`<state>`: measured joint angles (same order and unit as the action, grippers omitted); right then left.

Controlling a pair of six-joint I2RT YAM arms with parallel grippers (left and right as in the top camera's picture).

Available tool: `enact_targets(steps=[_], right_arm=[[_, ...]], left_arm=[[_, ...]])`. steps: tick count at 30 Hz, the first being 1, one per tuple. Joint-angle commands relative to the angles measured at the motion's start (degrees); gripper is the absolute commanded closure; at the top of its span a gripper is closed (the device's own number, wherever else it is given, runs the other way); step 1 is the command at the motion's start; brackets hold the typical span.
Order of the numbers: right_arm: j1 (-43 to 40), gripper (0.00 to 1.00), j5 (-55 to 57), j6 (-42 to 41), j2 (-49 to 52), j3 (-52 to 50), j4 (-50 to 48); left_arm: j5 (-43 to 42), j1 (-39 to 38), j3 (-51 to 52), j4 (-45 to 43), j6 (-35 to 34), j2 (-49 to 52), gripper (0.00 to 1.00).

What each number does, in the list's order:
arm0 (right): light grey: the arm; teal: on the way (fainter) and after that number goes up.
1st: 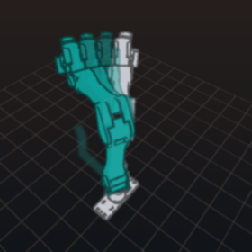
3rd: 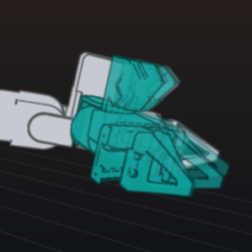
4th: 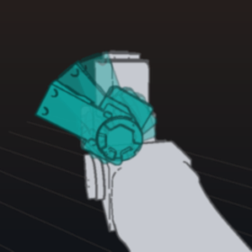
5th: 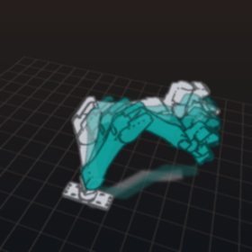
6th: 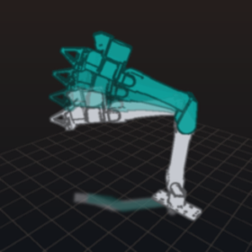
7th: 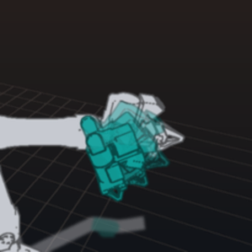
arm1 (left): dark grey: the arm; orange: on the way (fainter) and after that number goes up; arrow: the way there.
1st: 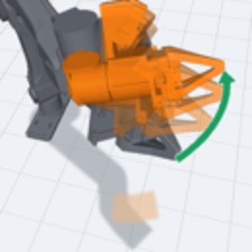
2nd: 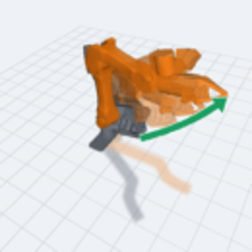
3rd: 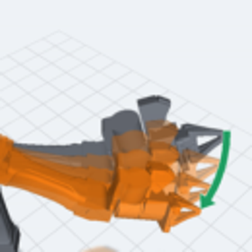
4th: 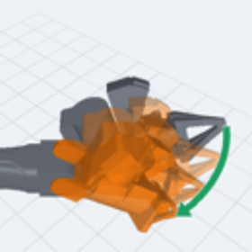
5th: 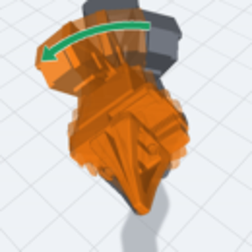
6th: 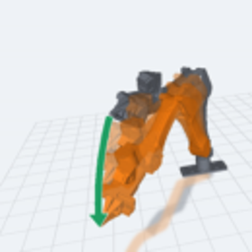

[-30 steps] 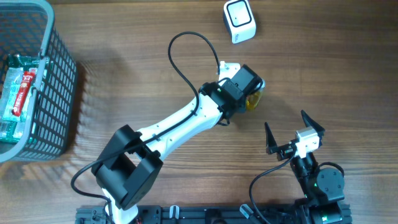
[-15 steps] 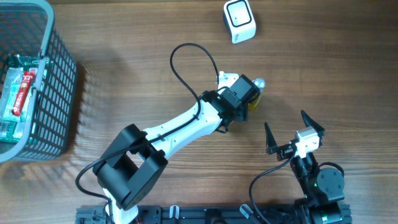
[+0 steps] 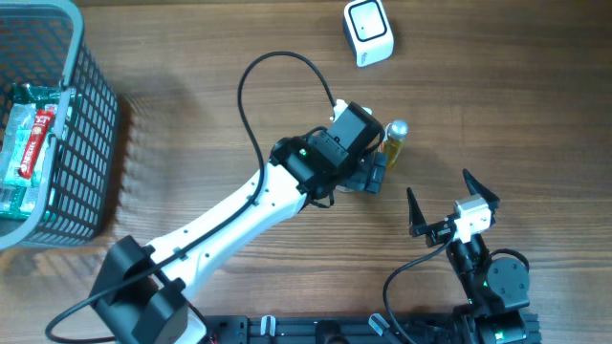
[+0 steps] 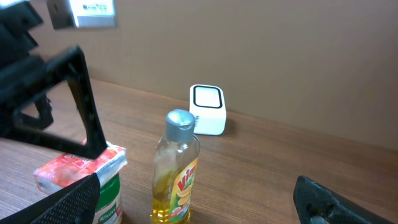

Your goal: Scan the item barcode

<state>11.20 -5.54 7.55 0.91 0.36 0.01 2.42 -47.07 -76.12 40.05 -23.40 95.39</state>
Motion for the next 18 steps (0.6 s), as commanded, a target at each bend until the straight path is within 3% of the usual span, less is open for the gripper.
enact_targets(steps=[1, 6, 10, 12, 15, 18], right_arm=[[-0.04, 0.0, 0.13, -0.07, -0.26, -0.07, -0.26], [-0.04, 0.0, 0.13, -0.07, -0.26, -0.07, -0.26], [-0.04, 0.0, 0.13, -0.07, -0.26, -0.07, -0.26], [-0.04, 0.01, 0.13, -0.07, -0.26, -0.07, -0.26], [-0.04, 0.0, 0.13, -0.09, -0.26, -0.07, -0.26], [-0.04, 0.01, 0.13, -0.07, -0.26, -0.07, -0.26]], left_arm=[[-2.58, 0.37, 0.04, -0.9, 3.28, 2.29, 0.09], [1.51, 0.61, 0.04, -1.86, 2.73, 6.86, 0.4], [1.7, 1.77, 0.04, -1.07, -0.9, 7.04, 0.41], [1.68, 2.34, 0.04, -0.59, -1.07, 7.04, 0.59], [0.13, 2.34, 0.04, -0.55, -1.05, 7.04, 0.61], [-0.04, 2.36, 0.04, -0.59, -1.07, 7.04, 0.55]])
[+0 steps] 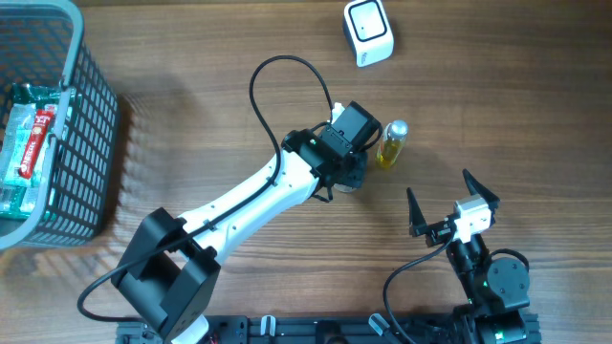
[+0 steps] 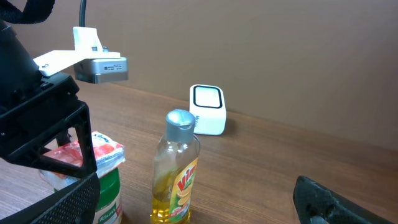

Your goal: Scan the item barcode

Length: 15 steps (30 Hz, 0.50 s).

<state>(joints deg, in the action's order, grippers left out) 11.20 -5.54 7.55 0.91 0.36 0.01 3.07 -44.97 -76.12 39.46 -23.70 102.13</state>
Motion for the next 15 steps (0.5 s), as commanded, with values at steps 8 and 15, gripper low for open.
enact_targets(steps=[8, 15], right_arm=[[-0.04, 0.0, 0.13, -0.07, -0.26, -0.07, -0.26], [-0.04, 0.0, 0.13, -0.07, -0.26, -0.07, -0.26]], left_arm=[[-16.17, 7.45, -0.07, -0.79, -0.72, -5.66, 0.18], [-29.4, 15.93, 0.28, 4.59, 7.02, -5.03, 0.36]])
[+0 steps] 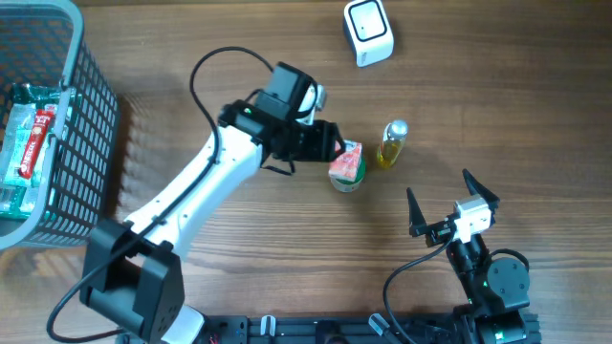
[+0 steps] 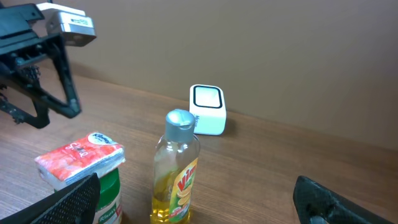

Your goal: Scan the item barcode

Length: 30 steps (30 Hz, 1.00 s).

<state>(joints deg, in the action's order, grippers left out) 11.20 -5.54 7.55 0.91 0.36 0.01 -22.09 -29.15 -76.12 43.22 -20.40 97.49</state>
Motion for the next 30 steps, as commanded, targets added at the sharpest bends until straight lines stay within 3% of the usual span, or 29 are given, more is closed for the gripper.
enact_targets(steps=[1, 2, 3, 6, 8, 9, 10, 27, 30], right_arm=[[-0.04, 0.0, 0.13, -0.07, -0.26, -0.07, -0.26], [-0.04, 0.0, 0.13, -0.07, -0.26, -0.07, -0.26], [-0.04, 0.0, 0.13, -0.09, -0.26, -0.07, -0.26], [-0.04, 0.0, 0.13, -0.07, -0.26, -0.07, -0.26], [-0.04, 0.0, 0.13, -0.07, -0.26, -0.07, -0.26], [-0.04, 0.01, 0.13, -0.07, -0.26, -0.07, -0.26], [-0.04, 0.01, 0.13, -0.07, -0.26, -0.07, -0.26], [-0.04, 0.0, 0.13, -0.09, -0.26, -0.07, -0.26], [-0.04, 0.0, 0.13, -0.07, -0.26, -0.07, -0.26]], left_arm=[[-4.2, -0.26, 0.37, 0.57, 3.74, 0.02, 0.33], [-4.24, -0.35, 0.37, -0.2, 3.74, 0.44, 0.26], [-4.17, -0.35, 0.37, -0.83, 4.46, 0.79, 0.0], [-4.26, -0.31, 0.37, -1.97, 4.61, 2.93, 0.0], [-4.28, -0.31, 0.39, -2.05, 4.61, 4.92, 0.24], [-5.73, -0.31, 0.39, -2.69, 4.61, 6.49, 0.43], [-7.06, -0.31, 0.39, -2.71, 4.63, 7.21, 0.49], [-7.04, -1.01, 3.17, -4.9, 4.61, 7.54, 0.54], [-7.04, -1.01, 3.17, -4.92, 4.61, 7.54, 0.64]])
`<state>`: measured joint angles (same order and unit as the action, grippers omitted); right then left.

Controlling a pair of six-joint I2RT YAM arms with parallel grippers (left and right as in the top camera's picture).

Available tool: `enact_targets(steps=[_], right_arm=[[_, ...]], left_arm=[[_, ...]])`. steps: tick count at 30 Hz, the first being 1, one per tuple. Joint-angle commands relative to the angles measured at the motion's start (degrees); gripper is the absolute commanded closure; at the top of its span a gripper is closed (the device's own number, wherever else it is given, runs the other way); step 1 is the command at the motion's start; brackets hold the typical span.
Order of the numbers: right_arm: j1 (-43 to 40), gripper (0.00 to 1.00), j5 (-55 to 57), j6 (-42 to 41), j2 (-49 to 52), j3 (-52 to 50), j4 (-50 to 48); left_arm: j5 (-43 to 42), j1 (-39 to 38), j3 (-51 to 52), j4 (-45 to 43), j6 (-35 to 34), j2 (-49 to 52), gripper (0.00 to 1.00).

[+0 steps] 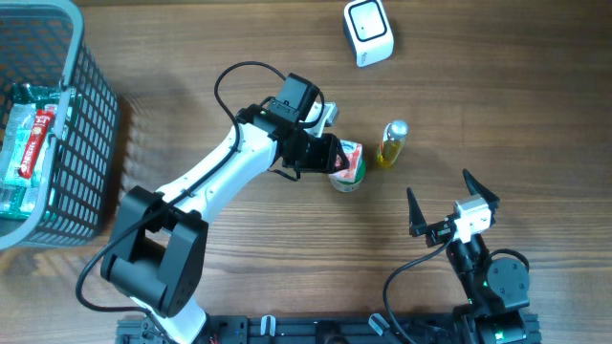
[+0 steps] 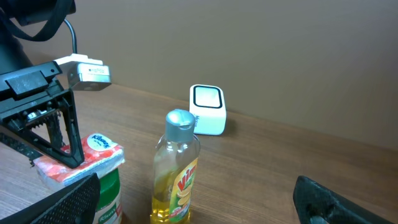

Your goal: Scan the item barcode

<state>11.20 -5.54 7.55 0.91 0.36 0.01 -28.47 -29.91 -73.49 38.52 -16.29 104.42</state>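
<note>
A red-and-white tissue packet [image 1: 350, 154] lies on top of a green can [image 1: 347, 180] in the middle of the table. My left gripper [image 1: 328, 155] is at the packet's left end, its fingers [image 2: 67, 132] standing open on either side of it. A yellow bottle [image 1: 390, 143] with a silver cap stands upright just right of the can. The white barcode scanner [image 1: 368, 32] sits at the far side of the table. My right gripper [image 1: 438, 186] rests open near the front edge, facing the bottle [image 2: 177, 171] and holding nothing.
A grey wire basket [image 1: 91, 143] with several packaged goods stands at the left edge. The left arm's black cable [image 1: 229, 81] loops over the table behind the gripper. The scanner [image 2: 207, 109] stands against the back, beyond the bottle.
My left gripper was off to the left of the can, apart from the packet. Now it is at the packet's left end. The packet, can and bottle have not moved.
The left gripper first hung over the can with the packet under it, next to the bottle. Then the packet lay on the can with the gripper still over it. The gripper then stood clear to the left, and now it is at the packet again. The right arm stayed still.
</note>
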Motion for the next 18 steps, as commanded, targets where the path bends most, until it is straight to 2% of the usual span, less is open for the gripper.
enact_targets(steps=[1, 2, 4, 15, 18], right_arm=[[-0.04, 0.0, 0.13, -0.07, -0.26, -0.07, -0.26], [-0.04, 0.0, 0.13, -0.07, -0.26, -0.07, -0.26], [-0.04, 0.0, 0.13, -0.07, -0.26, -0.07, -0.26], [-0.04, 0.0, 0.13, -0.07, -0.26, -0.07, -0.26], [-0.04, 0.0, 0.13, -0.07, -0.26, -0.07, -0.26]], left_arm=[[-0.66, -0.24, 0.55, -0.2, 0.5, 0.61, 0.75], [-0.66, -0.2, 0.52, -0.35, 0.48, 0.61, 0.89], [-0.68, -0.11, 0.5, -0.85, 0.48, 0.48, 0.96], [-0.04, 1.88, 0.39, -0.33, 0.52, -8.79, 0.96], [9.07, 2.67, 0.39, 2.69, 0.5, -9.94, 0.96]])
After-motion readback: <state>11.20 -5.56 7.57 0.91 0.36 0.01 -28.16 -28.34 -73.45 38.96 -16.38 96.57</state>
